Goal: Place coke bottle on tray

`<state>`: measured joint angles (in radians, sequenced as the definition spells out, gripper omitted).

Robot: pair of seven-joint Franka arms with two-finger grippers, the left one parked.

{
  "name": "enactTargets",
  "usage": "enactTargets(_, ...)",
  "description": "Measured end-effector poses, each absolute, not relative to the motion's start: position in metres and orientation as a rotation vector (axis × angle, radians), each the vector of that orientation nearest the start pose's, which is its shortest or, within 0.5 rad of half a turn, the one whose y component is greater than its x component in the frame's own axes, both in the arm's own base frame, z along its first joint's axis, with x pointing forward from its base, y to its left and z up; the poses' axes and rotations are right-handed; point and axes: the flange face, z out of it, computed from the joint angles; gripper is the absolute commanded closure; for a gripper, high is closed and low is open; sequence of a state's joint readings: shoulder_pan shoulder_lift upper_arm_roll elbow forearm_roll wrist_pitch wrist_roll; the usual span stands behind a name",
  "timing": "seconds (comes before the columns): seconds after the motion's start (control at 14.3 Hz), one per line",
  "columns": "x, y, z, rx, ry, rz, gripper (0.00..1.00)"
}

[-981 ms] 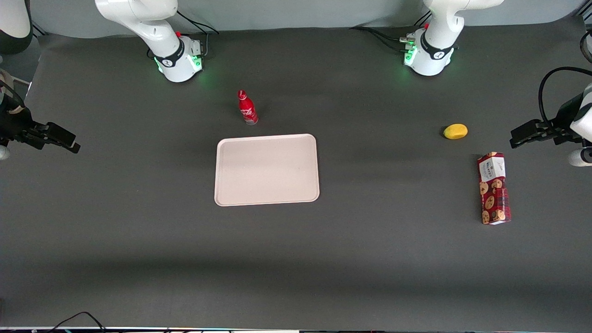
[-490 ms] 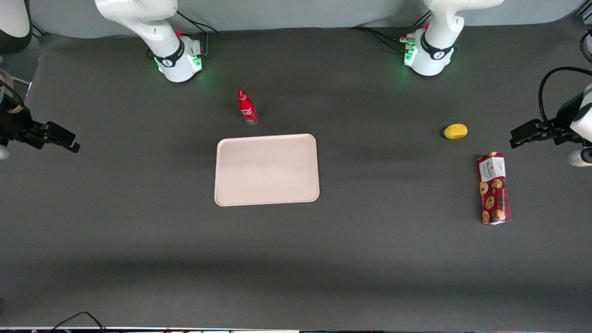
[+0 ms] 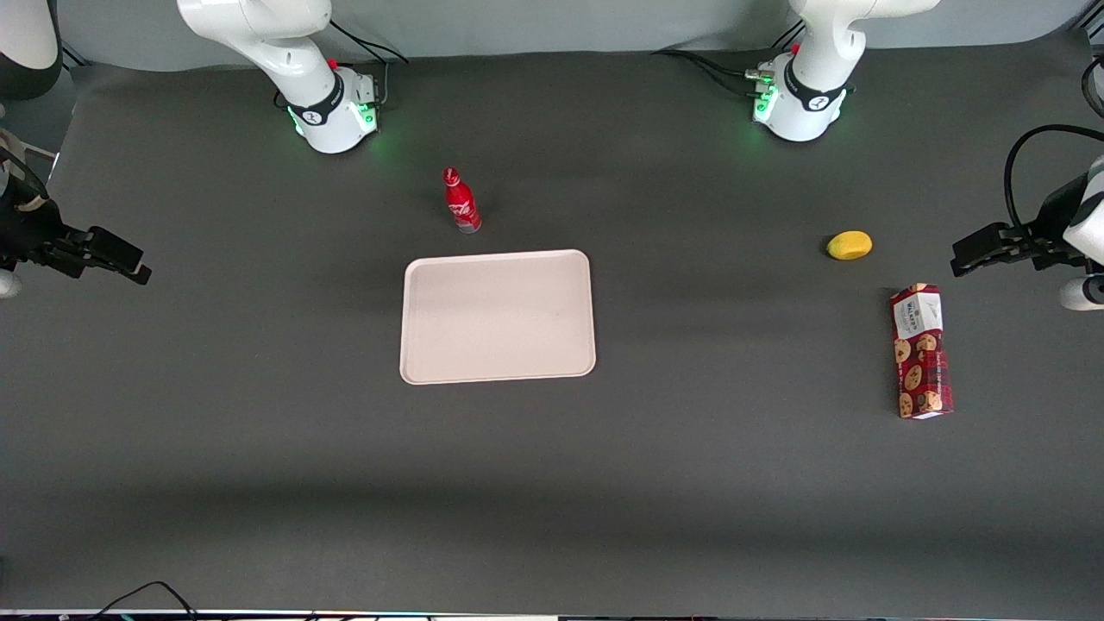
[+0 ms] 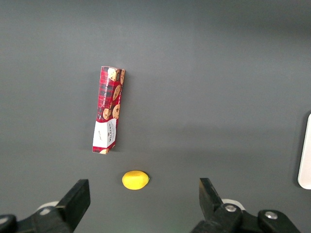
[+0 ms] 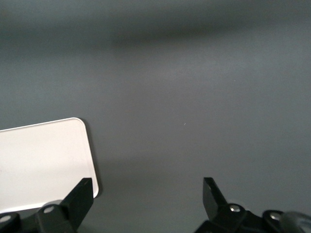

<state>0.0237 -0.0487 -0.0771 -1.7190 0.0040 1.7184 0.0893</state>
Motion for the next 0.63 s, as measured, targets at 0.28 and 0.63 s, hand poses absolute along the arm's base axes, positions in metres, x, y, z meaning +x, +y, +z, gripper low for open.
enactTargets(0.28, 0.543, 0.023, 0.59, -3.132, 0.066, 0.028, 0.0)
enactTargets(0.63, 0.526, 0.119, 0.584, -3.127, 0.023, 0.083, 0.0)
